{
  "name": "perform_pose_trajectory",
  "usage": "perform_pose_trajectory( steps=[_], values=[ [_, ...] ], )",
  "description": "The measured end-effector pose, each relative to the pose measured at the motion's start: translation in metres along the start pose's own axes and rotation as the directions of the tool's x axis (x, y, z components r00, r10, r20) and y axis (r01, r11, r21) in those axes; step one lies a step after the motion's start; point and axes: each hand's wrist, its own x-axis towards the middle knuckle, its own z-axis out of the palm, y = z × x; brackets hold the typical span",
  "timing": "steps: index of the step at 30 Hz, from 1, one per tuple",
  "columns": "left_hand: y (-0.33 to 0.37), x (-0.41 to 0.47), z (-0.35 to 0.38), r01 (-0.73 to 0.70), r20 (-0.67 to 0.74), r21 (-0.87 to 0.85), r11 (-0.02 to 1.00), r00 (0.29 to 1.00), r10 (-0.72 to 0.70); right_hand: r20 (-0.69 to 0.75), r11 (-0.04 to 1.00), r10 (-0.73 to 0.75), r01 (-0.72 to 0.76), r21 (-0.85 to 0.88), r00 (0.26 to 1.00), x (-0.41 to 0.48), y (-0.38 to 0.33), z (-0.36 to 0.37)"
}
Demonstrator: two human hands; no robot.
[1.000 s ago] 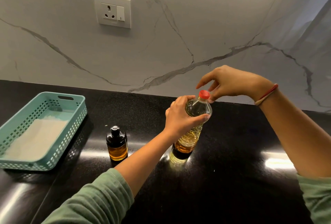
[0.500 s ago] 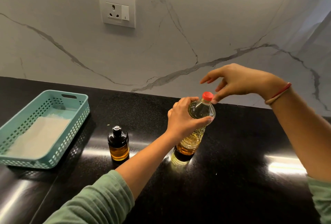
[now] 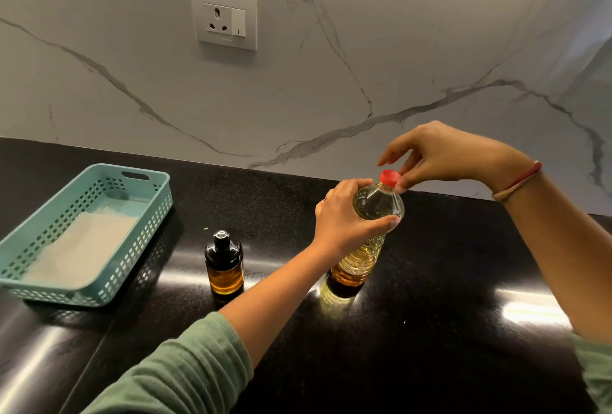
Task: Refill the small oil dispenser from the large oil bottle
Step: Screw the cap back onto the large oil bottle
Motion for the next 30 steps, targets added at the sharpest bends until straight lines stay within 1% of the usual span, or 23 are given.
perform_pose_trajectory(
  steps=[1,3,6,11,13,16,19,22,25,28,30],
  values=[
    [0.000,0.000,0.000,0.002,0.002,-0.002,1.000,1.000,-0.002,0.002,1.000,-0.016,0.016,-0.010,1.000,0.000,-0.001,0.000],
    [0.000,0.000,0.000,0.002,0.002,-0.004,1.000,1.000,-0.002,-0.039,0.999,-0.026,0.024,-0.044,0.999,0.002,-0.003,0.004],
    [0.000,-0.001,0.000,0.005,0.003,-0.012,1.000,1.000,-0.005,-0.091,0.999,0.006,-0.010,-0.045,0.996,0.005,-0.002,0.008],
    [0.002,0.000,-0.006,0.005,0.046,0.025,1.000,0.999,-0.006,-0.089,0.999,0.016,-0.019,-0.038,0.996,-0.001,0.000,0.013],
    [0.005,0.000,-0.007,0.007,0.069,0.027,1.000,0.998,-0.009,-0.110,0.998,0.045,-0.049,-0.036,0.993,-0.009,-0.002,0.011],
    [0.007,-0.002,-0.007,0.007,0.097,0.042,0.999,0.995,-0.011,-0.238,0.998,0.053,-0.056,-0.006,0.970,-0.024,-0.003,0.012],
    [0.007,-0.006,-0.013,0.016,0.074,0.024,1.000,0.997,-0.018,-0.344,0.999,-0.021,0.028,0.017,0.939,-0.043,-0.006,0.022],
    [-0.001,-0.018,-0.022,-0.004,0.035,0.000,1.000,0.999,0.004,-0.416,0.993,-0.069,0.104,0.061,0.907,-0.062,-0.012,0.039],
    [-0.017,-0.039,-0.029,-0.004,0.056,-0.007,1.000,0.998,0.005,-0.406,0.982,-0.095,0.153,0.113,0.909,-0.074,-0.019,0.069],
    [-0.034,-0.062,-0.035,0.012,0.081,0.001,1.000,0.997,-0.012,-0.343,0.963,-0.095,0.173,0.205,0.935,-0.077,-0.030,0.106],
    [-0.045,-0.075,-0.040,0.020,0.078,0.018,1.000,0.997,-0.022,-0.295,0.957,-0.098,0.172,0.235,0.950,-0.076,-0.040,0.127]
  ],
)
